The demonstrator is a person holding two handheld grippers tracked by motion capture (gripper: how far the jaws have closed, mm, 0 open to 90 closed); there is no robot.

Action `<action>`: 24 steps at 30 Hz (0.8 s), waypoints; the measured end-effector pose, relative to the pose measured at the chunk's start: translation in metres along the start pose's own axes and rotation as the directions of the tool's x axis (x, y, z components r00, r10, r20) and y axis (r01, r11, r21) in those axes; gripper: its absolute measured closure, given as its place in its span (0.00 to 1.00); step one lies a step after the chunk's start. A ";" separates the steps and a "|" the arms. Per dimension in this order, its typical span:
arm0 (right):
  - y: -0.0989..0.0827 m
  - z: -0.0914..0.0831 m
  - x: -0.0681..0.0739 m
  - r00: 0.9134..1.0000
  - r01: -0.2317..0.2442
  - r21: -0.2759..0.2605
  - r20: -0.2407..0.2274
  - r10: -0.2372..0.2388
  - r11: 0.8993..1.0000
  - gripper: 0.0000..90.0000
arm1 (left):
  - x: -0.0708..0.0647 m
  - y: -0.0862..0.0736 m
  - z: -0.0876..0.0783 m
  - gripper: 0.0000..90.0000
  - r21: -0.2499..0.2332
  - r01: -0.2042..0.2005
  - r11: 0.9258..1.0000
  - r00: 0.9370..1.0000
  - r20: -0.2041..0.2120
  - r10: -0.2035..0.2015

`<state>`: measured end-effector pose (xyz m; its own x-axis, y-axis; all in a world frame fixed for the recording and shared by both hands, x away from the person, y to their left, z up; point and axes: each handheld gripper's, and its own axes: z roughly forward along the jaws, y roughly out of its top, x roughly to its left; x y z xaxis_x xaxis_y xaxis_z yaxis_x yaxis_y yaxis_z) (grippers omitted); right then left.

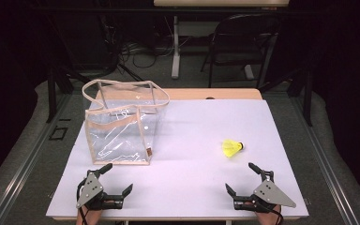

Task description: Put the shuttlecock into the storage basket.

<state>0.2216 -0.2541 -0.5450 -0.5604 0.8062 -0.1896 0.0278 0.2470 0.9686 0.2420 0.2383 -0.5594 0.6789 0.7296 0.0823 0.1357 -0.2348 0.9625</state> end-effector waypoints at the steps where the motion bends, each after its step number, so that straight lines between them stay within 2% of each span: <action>1: -0.001 0.000 -0.001 1.000 0.001 -0.001 0.000 -0.001 1.000 0.00 | 0.000 0.000 0.001 0.00 0.001 0.001 1.000 1.000 0.001 -0.001; 16: 0.000 0.000 -0.002 1.000 -0.004 0.008 -0.008 0.004 1.000 0.00 | -0.003 0.001 0.005 0.00 0.024 -0.012 1.000 1.000 0.014 0.011; 24: 0.000 0.001 -0.001 1.000 -0.001 0.013 -0.019 0.001 1.000 0.00 | -0.005 0.003 0.009 0.00 0.048 0.016 0.999 1.000 0.018 -0.016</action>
<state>0.2229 -0.2538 -0.5450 -0.5760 0.7961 -0.1856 0.0390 0.2536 0.9665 0.2455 0.2285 -0.5590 0.6892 0.7219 0.0619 0.1808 -0.2540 0.9502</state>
